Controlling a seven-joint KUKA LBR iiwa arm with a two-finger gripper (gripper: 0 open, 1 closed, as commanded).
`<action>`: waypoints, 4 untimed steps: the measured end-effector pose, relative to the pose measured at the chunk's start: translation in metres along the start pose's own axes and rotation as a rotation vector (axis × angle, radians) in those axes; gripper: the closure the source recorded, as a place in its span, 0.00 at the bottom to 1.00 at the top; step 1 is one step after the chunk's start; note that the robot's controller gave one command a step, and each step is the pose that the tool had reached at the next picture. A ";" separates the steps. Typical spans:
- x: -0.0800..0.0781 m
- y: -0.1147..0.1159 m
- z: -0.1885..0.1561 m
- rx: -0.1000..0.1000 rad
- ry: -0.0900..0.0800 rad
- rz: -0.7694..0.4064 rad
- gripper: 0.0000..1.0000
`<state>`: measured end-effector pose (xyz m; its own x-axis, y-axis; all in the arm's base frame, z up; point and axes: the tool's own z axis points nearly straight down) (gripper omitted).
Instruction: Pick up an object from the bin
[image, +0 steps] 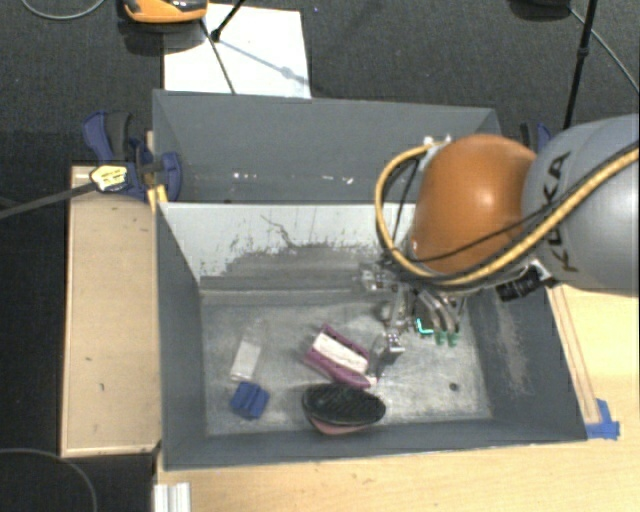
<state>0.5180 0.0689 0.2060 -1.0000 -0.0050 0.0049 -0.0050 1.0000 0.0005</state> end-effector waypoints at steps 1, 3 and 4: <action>-0.017 0.014 0.138 -0.001 -0.008 0.069 0.00; -0.009 0.013 0.106 -0.002 -0.010 0.295 0.00; -0.001 0.009 0.134 -0.003 -0.010 0.457 0.00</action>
Offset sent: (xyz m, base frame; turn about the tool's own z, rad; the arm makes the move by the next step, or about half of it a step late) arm 0.0152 0.0140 -0.1360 0.0699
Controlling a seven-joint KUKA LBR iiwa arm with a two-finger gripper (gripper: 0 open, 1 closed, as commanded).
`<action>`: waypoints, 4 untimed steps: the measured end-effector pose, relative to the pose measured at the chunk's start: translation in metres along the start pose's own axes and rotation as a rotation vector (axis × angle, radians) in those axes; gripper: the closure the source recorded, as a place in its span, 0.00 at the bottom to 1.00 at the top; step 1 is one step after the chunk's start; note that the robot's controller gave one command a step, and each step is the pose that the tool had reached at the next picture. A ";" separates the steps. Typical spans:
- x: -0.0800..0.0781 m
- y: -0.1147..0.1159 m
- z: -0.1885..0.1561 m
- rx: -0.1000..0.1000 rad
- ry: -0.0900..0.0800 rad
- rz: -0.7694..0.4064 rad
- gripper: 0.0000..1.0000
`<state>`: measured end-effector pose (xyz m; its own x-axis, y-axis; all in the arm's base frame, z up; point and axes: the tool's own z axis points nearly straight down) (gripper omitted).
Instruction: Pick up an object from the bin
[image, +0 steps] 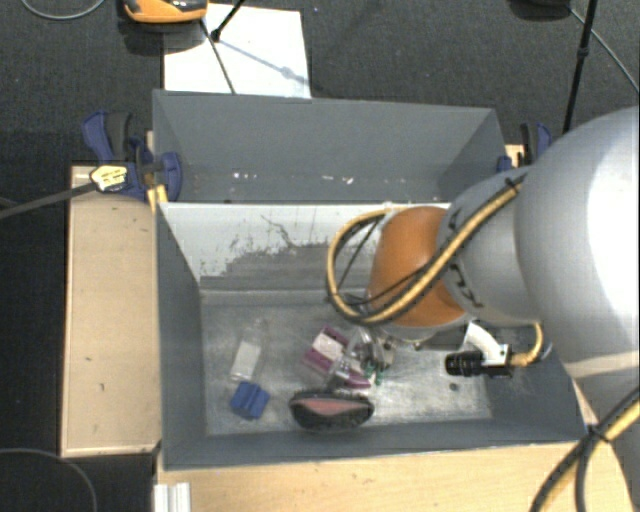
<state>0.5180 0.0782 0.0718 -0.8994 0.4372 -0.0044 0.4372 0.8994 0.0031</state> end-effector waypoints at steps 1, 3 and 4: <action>-0.001 0.000 -0.001 0.000 0.001 0.001 0.00; -0.001 0.001 -0.002 0.001 0.002 0.001 1.00; -0.001 0.001 -0.043 0.001 0.001 -0.002 1.00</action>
Offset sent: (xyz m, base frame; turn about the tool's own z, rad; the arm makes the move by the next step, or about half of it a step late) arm 0.0000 0.0000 0.0000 0.0000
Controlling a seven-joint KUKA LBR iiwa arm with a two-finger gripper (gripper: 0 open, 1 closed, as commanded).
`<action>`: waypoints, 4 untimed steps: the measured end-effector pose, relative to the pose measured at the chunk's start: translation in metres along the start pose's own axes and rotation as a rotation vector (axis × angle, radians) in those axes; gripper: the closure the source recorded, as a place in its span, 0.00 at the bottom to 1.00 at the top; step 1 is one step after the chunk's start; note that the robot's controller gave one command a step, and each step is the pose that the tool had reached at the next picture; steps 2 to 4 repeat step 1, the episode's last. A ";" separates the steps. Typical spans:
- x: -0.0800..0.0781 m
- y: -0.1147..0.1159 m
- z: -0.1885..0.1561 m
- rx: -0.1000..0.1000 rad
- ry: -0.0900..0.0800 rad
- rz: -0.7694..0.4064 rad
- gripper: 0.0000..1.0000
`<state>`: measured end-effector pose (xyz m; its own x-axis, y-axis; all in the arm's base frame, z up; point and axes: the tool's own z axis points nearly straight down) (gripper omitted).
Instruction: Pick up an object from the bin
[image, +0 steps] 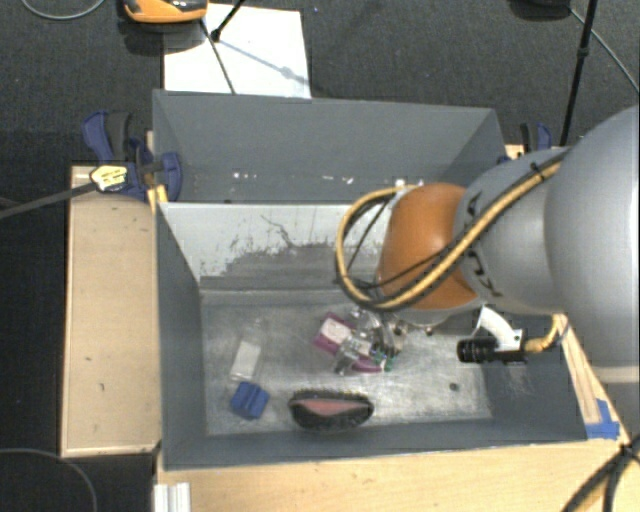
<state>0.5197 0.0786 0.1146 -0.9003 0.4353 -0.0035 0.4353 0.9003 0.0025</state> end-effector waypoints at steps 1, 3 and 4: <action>-0.001 0.000 -0.012 0.000 0.000 -0.003 1.00; -0.001 0.000 -0.012 0.000 0.000 -0.003 1.00; -0.001 0.000 -0.012 0.000 0.000 -0.003 1.00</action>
Offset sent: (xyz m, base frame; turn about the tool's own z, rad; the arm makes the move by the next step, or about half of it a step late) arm 0.0000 0.0000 0.0118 0.0000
